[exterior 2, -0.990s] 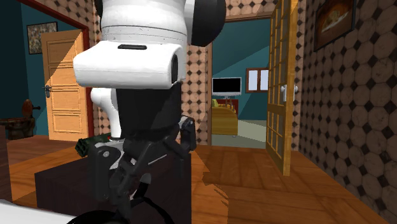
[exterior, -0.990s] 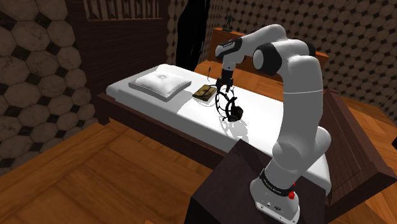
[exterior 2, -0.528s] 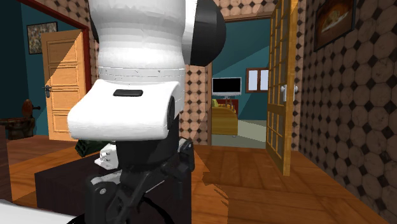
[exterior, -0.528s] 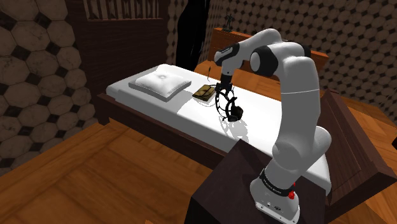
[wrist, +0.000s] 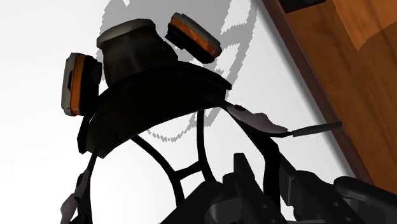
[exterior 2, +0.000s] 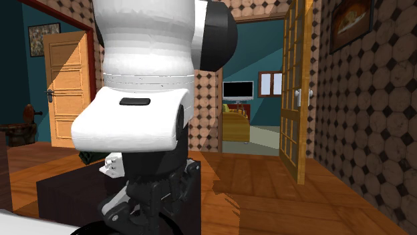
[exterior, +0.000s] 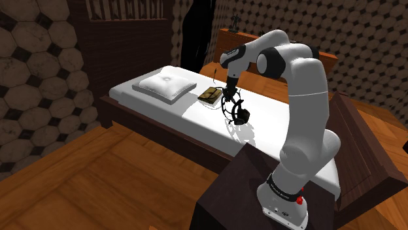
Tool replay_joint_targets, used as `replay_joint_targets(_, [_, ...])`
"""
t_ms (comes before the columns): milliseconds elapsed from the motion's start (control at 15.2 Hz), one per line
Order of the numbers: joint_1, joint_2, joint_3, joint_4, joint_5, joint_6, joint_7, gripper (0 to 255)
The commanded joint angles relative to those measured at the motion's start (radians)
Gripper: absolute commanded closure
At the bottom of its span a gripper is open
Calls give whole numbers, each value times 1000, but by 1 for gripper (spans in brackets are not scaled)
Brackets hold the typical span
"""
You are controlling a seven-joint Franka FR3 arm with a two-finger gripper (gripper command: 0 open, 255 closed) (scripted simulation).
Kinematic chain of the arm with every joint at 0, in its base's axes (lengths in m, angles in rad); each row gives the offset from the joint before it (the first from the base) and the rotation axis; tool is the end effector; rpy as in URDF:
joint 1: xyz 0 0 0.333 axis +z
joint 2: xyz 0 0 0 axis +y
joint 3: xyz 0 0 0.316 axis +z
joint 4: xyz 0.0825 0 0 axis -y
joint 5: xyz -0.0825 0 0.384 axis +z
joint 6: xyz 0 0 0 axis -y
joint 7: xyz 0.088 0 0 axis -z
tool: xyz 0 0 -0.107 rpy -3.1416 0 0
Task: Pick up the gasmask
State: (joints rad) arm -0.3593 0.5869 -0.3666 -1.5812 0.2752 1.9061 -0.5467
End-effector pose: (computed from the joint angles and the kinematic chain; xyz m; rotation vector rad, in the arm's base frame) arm 0.5317 -0.4042 0.2964 -2.9439 0.3919 0.2215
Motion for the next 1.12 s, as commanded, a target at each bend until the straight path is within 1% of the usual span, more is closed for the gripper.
replay_joint_targets(0, [0,0,0,0,0,0,0,255])
replay_joint_targets(132, [0,2,0,2,1,0,0,255])
replay_joint_targets(1056, [4,-72,-17,80,-31,-147,26,255])
